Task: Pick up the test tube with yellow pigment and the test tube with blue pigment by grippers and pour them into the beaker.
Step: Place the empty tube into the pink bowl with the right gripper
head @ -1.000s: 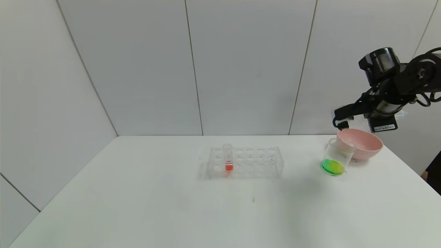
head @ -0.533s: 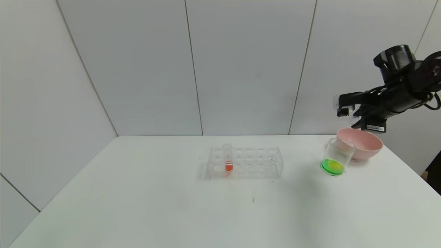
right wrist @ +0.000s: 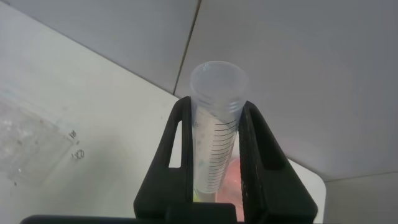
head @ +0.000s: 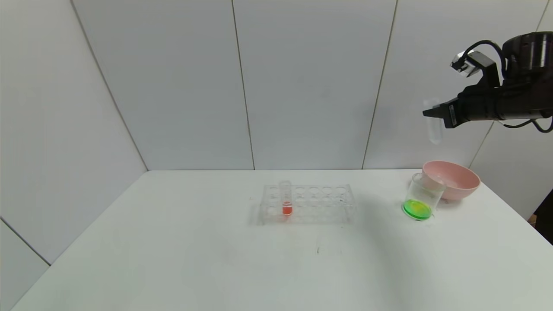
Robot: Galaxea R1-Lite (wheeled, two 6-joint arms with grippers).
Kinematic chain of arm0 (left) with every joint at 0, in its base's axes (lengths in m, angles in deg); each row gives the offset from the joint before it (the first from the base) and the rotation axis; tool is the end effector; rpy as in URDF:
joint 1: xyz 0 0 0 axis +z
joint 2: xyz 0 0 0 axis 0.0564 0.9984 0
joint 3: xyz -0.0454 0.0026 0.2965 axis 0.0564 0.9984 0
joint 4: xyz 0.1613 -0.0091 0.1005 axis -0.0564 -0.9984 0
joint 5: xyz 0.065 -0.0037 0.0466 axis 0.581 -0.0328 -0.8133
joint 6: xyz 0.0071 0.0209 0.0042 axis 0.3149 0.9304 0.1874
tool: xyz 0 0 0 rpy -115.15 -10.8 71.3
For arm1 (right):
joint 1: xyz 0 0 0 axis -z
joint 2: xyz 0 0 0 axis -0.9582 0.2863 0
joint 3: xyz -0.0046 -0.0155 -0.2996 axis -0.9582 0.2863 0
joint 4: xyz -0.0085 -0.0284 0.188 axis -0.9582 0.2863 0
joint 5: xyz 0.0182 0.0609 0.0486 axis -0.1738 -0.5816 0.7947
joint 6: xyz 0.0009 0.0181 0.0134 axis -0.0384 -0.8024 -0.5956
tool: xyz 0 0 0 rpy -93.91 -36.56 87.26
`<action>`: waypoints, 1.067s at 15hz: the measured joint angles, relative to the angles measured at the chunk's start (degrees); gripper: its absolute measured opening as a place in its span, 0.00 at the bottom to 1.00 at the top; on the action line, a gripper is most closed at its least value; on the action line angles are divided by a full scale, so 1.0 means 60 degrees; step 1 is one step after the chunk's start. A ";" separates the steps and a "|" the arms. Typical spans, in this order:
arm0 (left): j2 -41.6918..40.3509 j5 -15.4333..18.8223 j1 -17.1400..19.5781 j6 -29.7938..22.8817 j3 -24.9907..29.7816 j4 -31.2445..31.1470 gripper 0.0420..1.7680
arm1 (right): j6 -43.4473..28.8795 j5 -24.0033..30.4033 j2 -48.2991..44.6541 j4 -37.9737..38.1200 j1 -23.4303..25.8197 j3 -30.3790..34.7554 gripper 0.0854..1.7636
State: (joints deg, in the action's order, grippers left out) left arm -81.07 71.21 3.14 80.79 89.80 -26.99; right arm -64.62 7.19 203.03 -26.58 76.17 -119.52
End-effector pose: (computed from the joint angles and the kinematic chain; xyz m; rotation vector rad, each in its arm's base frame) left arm -0.0225 0.0000 0.0757 -0.0043 0.0024 -0.0016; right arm 0.4110 -0.0131 0.2862 -0.2965 0.2834 0.3257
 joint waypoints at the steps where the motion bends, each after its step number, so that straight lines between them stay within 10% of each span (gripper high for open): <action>1: 0.0000 0.0000 0.0000 0.0004 0.0000 0.0000 1.00 | -0.0473 0.0008 -0.0161 -0.0549 0.0047 0.0392 0.24; 10: 0.0000 0.0000 0.0004 0.0004 0.0000 0.0000 1.00 | -0.1569 0.0012 -0.1613 -0.5537 0.1420 0.5049 0.24; 16: 0.0000 0.0000 0.0000 0.0004 0.0000 0.0000 1.00 | -0.2300 -0.0725 -0.0520 -0.7129 0.1682 0.5602 0.24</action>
State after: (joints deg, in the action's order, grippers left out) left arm -81.07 71.21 3.14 80.82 89.80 -26.99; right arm -78.42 2.84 199.91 -69.35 86.26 -85.91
